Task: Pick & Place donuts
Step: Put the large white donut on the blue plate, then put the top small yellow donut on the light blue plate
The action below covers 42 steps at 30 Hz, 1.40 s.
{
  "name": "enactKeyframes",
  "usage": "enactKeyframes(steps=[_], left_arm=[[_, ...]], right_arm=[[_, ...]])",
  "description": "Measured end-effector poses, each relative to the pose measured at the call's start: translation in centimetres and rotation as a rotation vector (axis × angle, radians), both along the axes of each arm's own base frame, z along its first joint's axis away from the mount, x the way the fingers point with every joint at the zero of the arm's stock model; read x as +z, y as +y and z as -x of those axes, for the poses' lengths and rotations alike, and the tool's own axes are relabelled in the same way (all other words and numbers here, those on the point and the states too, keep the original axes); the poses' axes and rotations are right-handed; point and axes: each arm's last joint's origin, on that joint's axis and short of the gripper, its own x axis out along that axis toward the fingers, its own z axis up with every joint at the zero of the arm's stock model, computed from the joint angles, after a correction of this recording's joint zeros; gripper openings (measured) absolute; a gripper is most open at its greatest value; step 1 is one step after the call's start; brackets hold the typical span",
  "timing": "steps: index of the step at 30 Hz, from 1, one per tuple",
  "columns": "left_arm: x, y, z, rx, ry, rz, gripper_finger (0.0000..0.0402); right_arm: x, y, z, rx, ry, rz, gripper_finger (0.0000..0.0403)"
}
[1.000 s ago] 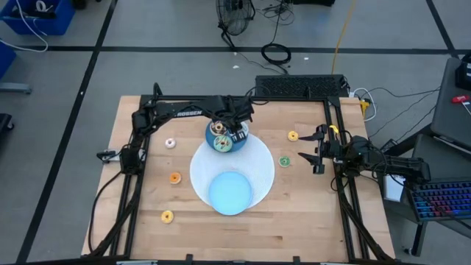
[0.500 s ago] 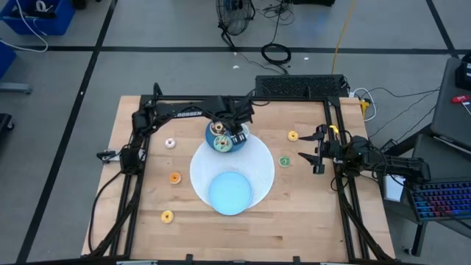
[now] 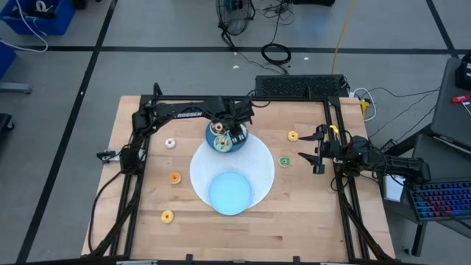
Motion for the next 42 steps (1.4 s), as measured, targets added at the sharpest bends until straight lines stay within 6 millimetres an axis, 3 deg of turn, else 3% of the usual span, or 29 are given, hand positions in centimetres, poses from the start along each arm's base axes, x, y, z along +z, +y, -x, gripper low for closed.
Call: enactKeyframes(steps=[7, 14, 20, 26, 29, 33, 42], left_arm=[[0.0, 0.1, 0.0, -0.011, 0.010, -0.029, 0.0218], [1.7, 0.0, 0.6, 0.010, -0.017, -0.072, 0.0234], [5.9, -0.9, 1.9, -0.004, -0.130, -0.119, 0.0233], [10.6, -3.9, 3.5, -0.114, -0.250, -0.183, 0.0234], [11.5, -5.6, 4.6, -0.179, -0.305, -0.212, 0.0234], [10.5, -7.4, 7.0, -0.220, -0.407, -0.240, 0.0234], [4.5, -9.1, 14.6, -0.128, -0.712, -0.202, 0.0235]], right_arm=[[0.0, 0.0, 0.0, 0.000, 0.000, 0.000, 0.0249], [0.0, 0.0, 0.0, 0.000, 0.000, 0.000, 0.0249], [0.0, 0.0, 0.0, 0.000, 0.001, 0.000, 0.0249], [0.0, 0.0, 0.0, 0.000, 0.003, 0.000, 0.0249], [0.0, 0.0, 0.0, 0.000, 0.003, 0.000, 0.0249], [0.0, 0.0, 0.0, 0.000, 0.004, -0.001, 0.0249], [-0.1, 0.0, 0.0, 0.000, 0.006, -0.001, 0.0249]])
